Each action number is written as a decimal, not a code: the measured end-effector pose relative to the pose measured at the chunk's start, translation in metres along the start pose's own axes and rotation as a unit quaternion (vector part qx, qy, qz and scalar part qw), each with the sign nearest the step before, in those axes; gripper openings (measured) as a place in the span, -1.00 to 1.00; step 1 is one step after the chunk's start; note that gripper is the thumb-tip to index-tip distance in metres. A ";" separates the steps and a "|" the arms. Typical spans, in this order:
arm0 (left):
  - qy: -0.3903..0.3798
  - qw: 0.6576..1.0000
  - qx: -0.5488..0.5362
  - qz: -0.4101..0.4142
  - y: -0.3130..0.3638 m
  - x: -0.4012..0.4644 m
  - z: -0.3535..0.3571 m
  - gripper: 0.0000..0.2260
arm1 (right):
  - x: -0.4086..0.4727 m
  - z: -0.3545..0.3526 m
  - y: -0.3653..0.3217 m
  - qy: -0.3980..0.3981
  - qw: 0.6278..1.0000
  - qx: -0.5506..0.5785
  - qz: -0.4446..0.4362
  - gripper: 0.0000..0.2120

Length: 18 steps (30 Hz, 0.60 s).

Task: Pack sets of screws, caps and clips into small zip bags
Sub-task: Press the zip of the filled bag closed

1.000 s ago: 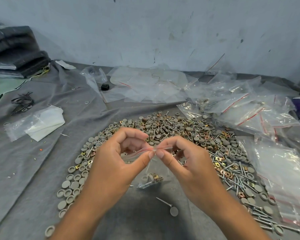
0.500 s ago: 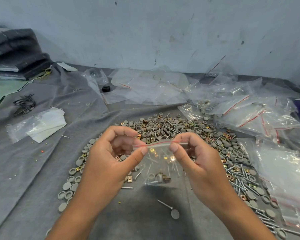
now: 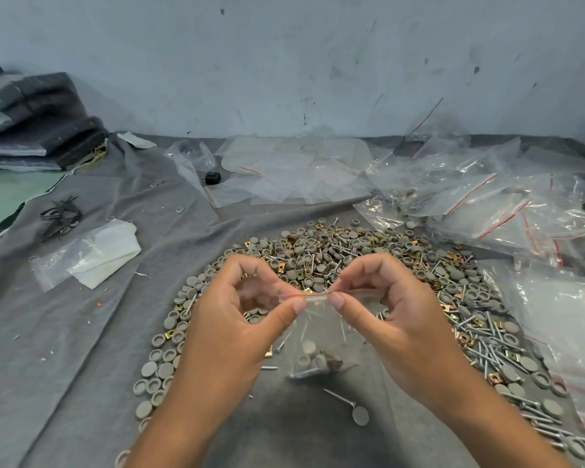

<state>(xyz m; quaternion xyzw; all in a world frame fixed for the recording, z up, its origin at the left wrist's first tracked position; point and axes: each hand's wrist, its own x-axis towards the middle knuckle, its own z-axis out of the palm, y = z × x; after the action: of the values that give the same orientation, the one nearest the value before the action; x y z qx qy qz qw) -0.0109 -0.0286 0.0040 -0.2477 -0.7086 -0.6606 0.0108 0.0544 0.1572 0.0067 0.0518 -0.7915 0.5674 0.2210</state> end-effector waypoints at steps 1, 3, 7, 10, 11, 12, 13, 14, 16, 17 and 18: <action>0.003 1.000 -0.010 -0.010 -0.001 0.000 -0.001 -0.68 | 0.000 0.000 0.000 0.006 1.000 0.002 0.004 -0.84; 0.008 1.000 -0.025 -0.016 -0.002 0.001 -0.004 -0.66 | -0.001 -0.002 0.002 0.020 1.000 0.012 0.013 -0.82; 0.009 1.000 0.000 -0.002 -0.003 0.001 -0.008 -0.72 | 0.001 -0.005 0.003 0.028 0.999 0.020 0.020 -0.81; -0.005 0.999 0.035 0.017 -0.005 0.001 -0.005 -0.78 | 0.001 -0.005 0.003 0.019 0.999 0.020 0.024 -0.79; -0.007 0.999 0.038 0.021 -0.005 0.001 -0.004 -0.78 | 0.001 -0.004 0.003 0.017 0.999 0.019 0.024 -0.76; -0.009 0.999 0.042 0.024 -0.006 0.000 -0.004 -0.77 | 0.001 -0.004 0.003 0.015 0.999 0.016 0.023 -0.72; -0.012 0.998 0.047 0.028 -0.007 0.000 -0.003 -0.77 | 0.001 -0.004 0.002 0.013 1.000 0.012 0.022 -0.69; -0.015 0.998 0.052 0.031 -0.008 0.000 -0.002 -0.77 | 0.001 -0.004 0.002 0.012 1.000 0.006 0.021 -0.67; -0.021 0.998 0.055 0.031 -0.009 -0.001 -0.001 -0.79 | 0.001 -0.004 0.002 0.013 1.000 -0.001 0.020 -0.66; -0.023 0.998 0.052 0.030 -0.009 -0.001 -0.001 -0.81 | 0.001 -0.004 0.002 0.014 1.000 -0.002 0.019 -0.67; -0.024 0.998 0.048 0.032 -0.009 -0.001 0.000 -0.84 | 0.001 -0.004 0.002 0.016 1.000 -0.002 0.018 -0.67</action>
<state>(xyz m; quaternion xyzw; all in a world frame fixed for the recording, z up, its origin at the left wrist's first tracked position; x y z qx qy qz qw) -0.0136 -0.0285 -0.0049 -0.2850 -0.7312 -0.6192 0.0265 0.0543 0.1614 0.0067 0.0278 -0.7896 0.5708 0.2236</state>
